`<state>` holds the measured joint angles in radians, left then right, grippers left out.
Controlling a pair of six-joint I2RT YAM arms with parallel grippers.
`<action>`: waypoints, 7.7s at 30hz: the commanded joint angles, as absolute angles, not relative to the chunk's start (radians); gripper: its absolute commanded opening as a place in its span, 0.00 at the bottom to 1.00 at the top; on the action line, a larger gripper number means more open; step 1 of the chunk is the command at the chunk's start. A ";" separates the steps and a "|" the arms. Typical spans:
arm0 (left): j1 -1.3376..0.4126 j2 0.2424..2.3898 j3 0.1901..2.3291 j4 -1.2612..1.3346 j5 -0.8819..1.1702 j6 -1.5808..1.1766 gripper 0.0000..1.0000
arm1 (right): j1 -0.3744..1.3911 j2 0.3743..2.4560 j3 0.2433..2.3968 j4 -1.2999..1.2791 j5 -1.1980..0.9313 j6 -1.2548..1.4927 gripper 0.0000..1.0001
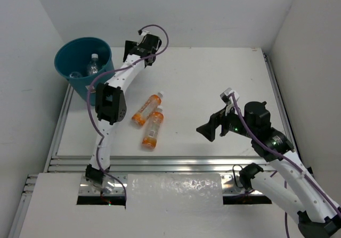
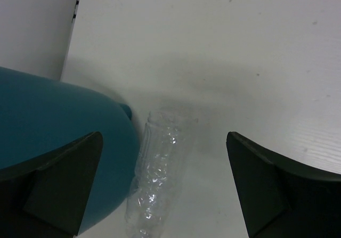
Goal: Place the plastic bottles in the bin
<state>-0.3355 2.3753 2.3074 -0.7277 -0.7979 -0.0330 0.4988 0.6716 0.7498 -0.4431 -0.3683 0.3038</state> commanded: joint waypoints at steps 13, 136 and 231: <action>-0.290 2.477 2.201 -0.695 -0.769 -0.112 1.00 | 0.499 0.689 0.739 -0.370 -0.411 0.304 0.99; -0.463 2.048 1.577 -0.575 -0.134 -0.236 0.76 | 0.499 0.678 0.726 -0.491 -0.385 0.321 0.99; -0.762 1.624 1.045 -0.479 -0.196 -0.351 0.99 | 0.499 0.617 0.831 -0.568 -0.382 0.331 0.99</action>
